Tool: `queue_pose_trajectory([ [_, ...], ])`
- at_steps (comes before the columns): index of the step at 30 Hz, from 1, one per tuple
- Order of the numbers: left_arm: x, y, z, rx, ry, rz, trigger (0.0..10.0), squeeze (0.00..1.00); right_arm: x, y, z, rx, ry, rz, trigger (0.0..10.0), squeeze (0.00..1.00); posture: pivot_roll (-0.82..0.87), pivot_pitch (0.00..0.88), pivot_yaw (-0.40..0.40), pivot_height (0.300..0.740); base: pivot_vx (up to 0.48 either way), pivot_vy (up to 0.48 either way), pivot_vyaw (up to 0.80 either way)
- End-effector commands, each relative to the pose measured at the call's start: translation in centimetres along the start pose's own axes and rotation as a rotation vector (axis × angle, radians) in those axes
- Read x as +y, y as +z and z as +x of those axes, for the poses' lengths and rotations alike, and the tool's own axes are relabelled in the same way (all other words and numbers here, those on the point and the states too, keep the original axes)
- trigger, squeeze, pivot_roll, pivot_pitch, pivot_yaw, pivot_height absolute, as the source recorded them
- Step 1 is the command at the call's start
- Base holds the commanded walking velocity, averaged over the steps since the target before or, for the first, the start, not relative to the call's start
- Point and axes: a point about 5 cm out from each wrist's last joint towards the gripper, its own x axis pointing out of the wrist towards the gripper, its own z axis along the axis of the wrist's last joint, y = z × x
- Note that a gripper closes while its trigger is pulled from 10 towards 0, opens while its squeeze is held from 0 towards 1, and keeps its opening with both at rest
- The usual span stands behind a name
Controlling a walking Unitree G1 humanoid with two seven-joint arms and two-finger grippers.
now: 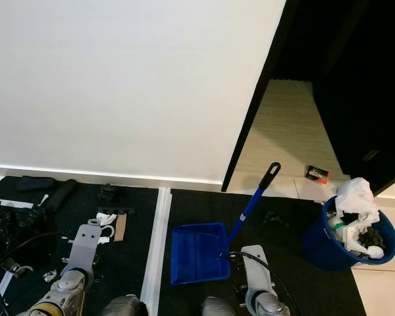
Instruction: Sweep floor
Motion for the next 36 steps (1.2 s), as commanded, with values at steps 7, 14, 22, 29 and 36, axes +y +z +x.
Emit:
queue_pose_trajectory([
  [7, 1.0, -0.2, -0.1, -0.027, 0.031, 0.014, 10.0, 0.00, 0.2, -0.7, -0.1, 0.022, 0.000, 0.023, 10.0, 0.00, 0.08, 0.026, -0.033, 0.740, 0.000, 0.000, 0.00],
  [14, 1.0, 0.1, -0.1, -0.054, 0.052, 0.026, 10.0, 0.00, -0.4, -1.2, -0.4, 0.035, -0.003, 0.029, 10.0, 0.00, 0.08, 0.027, -0.034, 0.740, 0.000, 0.000, 0.00],
  [22, 0.9, 0.3, -0.1, -0.056, 0.044, 0.023, 10.0, 0.00, -2.2, -1.7, -0.8, 0.044, -0.027, 0.032, 10.0, 0.00, 0.07, 0.025, -0.037, 0.740, 0.000, 0.000, 0.00],
  [29, 1.6, 0.3, -0.1, -0.065, 0.051, 0.009, 10.0, 0.00, -2.8, -2.1, -1.0, 0.058, -0.036, 0.034, 10.0, 0.00, 0.07, 0.027, -0.036, 0.740, 0.000, 0.000, 0.00],
  [36, 1.7, 0.3, -0.1, -0.075, 0.048, -0.002, 10.0, 0.00, -2.8, -2.2, -1.1, 0.062, -0.039, 0.037, 10.0, 0.00, 0.07, 0.026, -0.034, 0.740, 0.000, 0.000, 0.00],
])
